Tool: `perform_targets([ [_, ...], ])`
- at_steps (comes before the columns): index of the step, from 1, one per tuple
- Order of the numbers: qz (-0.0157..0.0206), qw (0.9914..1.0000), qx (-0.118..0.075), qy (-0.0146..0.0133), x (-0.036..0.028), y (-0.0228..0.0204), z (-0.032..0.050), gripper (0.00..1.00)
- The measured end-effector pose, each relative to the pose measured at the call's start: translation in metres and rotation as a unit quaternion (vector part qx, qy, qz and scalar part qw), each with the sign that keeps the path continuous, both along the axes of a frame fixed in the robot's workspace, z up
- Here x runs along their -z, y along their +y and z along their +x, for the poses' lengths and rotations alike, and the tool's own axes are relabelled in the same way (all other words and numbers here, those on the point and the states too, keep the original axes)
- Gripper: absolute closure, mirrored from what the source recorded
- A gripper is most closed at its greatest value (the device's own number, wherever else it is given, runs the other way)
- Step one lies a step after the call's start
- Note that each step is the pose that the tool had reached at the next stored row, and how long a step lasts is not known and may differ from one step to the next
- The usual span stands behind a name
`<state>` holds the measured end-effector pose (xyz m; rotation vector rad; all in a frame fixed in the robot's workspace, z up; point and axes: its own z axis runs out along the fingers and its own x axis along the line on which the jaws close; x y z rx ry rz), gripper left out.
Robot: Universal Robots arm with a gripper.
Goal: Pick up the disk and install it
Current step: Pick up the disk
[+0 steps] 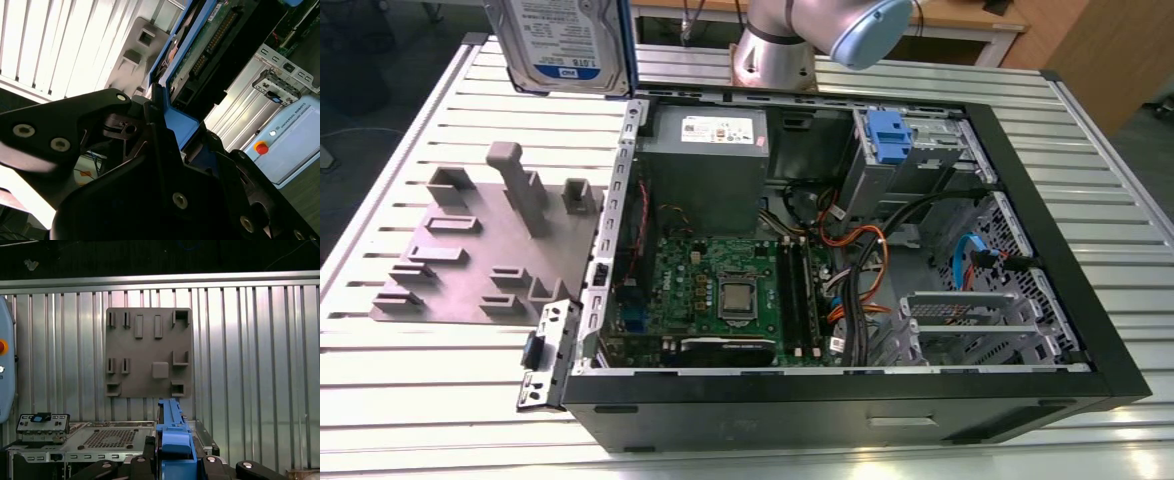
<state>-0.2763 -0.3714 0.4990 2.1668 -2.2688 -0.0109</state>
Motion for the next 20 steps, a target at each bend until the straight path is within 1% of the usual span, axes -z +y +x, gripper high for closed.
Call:
perform_targets([
  [20,0.0000,1.00000,0.000,0.0000,0.0000,0.0000,0.0155,0.64],
])
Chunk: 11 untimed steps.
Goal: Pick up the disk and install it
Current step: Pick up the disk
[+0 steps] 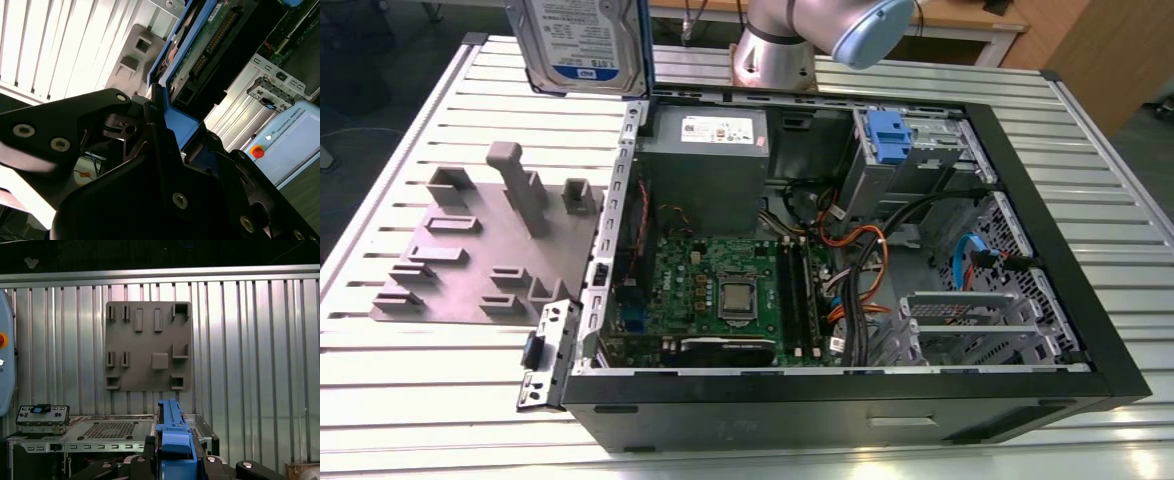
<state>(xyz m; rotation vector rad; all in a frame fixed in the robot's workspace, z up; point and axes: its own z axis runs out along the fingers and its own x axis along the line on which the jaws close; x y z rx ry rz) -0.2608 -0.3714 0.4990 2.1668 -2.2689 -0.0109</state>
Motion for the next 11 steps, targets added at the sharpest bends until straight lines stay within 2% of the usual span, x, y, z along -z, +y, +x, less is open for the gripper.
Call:
perform_targets([
  [11,0.0000,1.00000,0.000,0.0000,0.0000,0.0000,0.0074,0.64],
])
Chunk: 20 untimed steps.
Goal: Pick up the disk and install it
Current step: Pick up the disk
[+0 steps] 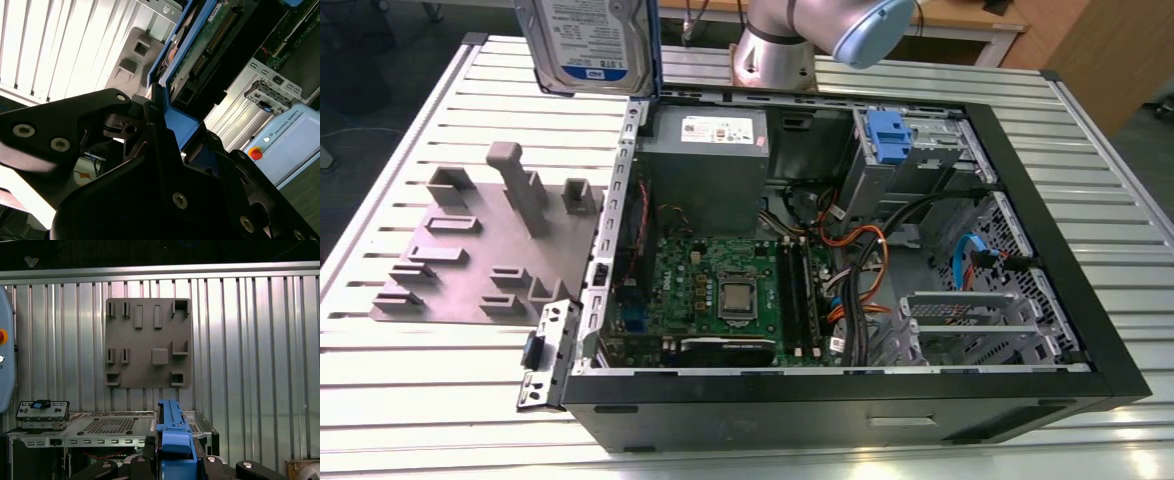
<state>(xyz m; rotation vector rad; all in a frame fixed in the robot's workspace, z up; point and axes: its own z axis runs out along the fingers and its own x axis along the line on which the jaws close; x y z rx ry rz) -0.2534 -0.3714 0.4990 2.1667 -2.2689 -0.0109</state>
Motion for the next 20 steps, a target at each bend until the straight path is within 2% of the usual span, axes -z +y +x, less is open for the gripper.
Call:
perform_targets([
  [10,0.0000,1.00000,0.000,0.0000,0.0001,0.0000,0.0022,0.64],
  [20,0.0000,1.00000,0.000,0.0000,0.0000,0.0000,0.0227,0.64],
])
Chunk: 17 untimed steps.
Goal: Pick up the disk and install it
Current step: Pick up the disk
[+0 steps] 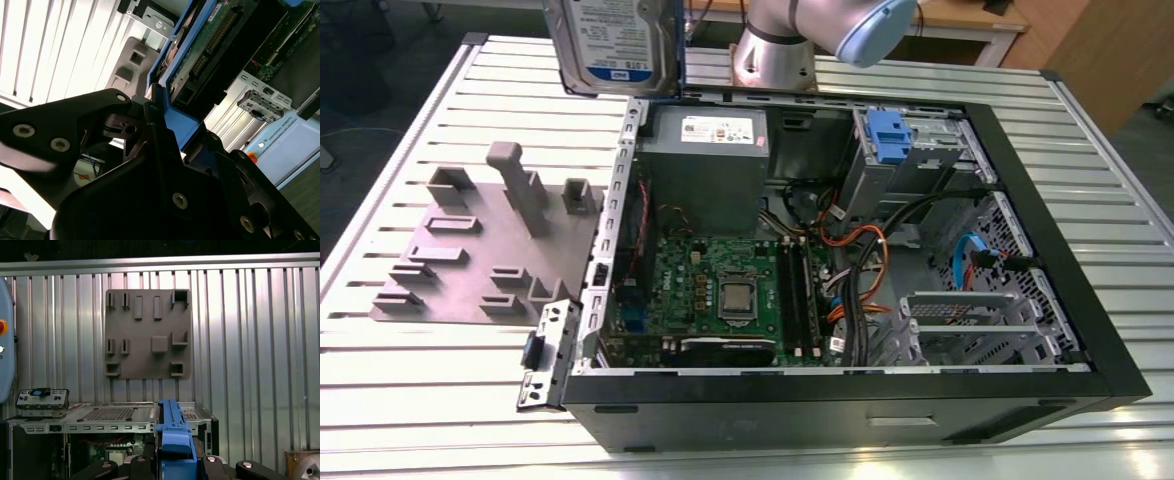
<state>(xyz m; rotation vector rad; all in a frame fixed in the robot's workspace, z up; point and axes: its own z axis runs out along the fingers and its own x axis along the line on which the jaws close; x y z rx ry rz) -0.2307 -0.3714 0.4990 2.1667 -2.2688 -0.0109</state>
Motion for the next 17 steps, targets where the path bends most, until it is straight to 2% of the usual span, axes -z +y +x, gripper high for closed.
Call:
perform_targets([
  [10,0.0000,1.00000,0.000,0.0000,0.0000,0.0000,0.0161,0.64],
  [17,0.0000,1.00000,0.000,0.0000,0.0000,0.0000,0.0189,0.64],
])
